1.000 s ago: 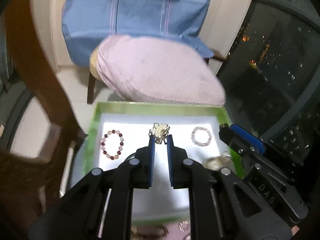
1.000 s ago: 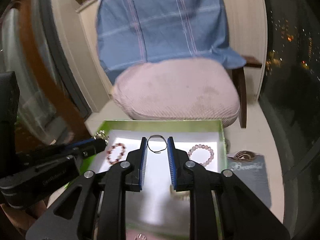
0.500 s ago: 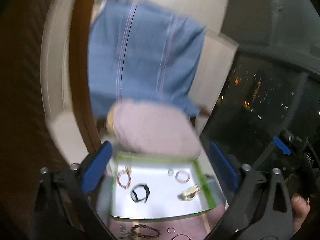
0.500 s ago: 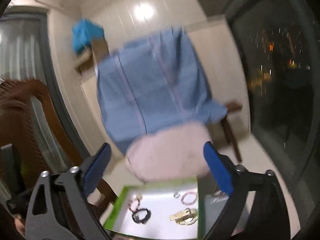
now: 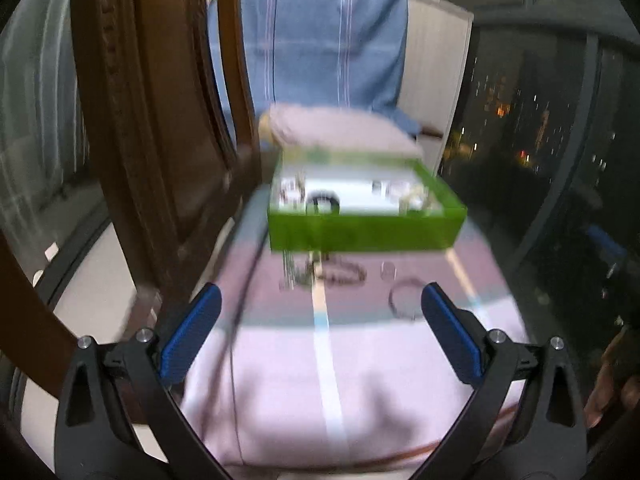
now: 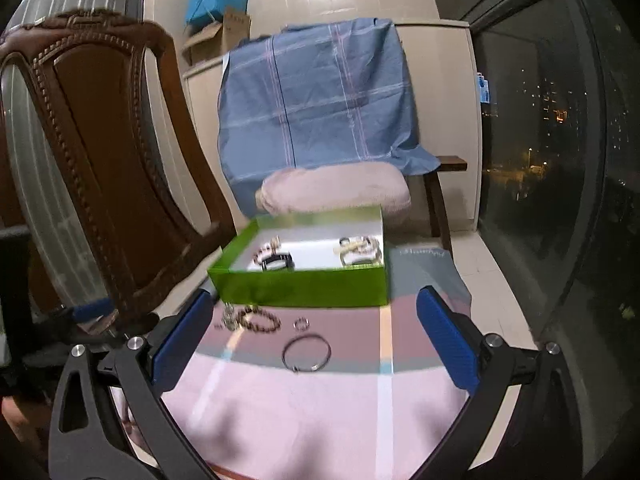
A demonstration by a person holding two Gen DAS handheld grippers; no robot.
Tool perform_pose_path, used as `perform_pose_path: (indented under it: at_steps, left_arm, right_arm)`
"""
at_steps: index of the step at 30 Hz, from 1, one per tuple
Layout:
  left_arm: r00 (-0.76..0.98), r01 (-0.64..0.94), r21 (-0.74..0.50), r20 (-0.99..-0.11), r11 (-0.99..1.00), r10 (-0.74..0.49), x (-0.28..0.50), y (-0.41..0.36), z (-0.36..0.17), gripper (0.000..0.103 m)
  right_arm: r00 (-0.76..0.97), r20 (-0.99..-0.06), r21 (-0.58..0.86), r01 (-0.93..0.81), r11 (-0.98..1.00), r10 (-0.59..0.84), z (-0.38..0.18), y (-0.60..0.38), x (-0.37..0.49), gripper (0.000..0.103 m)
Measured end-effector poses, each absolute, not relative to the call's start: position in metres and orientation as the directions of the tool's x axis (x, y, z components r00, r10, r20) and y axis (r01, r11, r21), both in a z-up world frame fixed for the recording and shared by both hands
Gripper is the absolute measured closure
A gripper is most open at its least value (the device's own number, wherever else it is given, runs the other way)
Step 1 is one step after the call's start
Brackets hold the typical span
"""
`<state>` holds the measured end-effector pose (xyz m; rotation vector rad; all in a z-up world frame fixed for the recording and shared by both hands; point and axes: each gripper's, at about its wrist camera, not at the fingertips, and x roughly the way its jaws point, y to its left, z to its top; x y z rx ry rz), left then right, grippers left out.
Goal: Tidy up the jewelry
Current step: 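Raise both grippers away from the green box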
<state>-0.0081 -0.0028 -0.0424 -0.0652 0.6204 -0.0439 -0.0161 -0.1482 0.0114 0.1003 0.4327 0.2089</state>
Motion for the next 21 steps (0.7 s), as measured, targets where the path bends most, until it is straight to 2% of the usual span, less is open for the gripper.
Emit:
perform_pose_path:
  at_steps: [3, 9, 21]
  left_arm:
    - [0.800, 0.028, -0.068, -0.597, 0.997, -0.063, -0.005, -0.005, -0.045, 0.004]
    - [0.794, 0.008, -0.127, -0.602, 0.992, -0.084, -0.005, 0.006, -0.044, 0.004]
    - [0.778, 0.025, -0.103, -0.622, 0.994, -0.084, 0.000, -0.007, -0.047, 0.004]
  right_arm:
    - [0.871, -0.435, 0.151, -0.180, 0.972, 0.229, 0.008, -0.150, -0.012, 0.004]
    - [0.881, -0.421, 0.145, -0.170, 0.975, 0.216, 0.012, -0.153, -0.030, 0.004]
    - [0.884, -0.424, 0.134, -0.155, 0.979, 0.198, 0.011, -0.158, -0.029, 0.004]
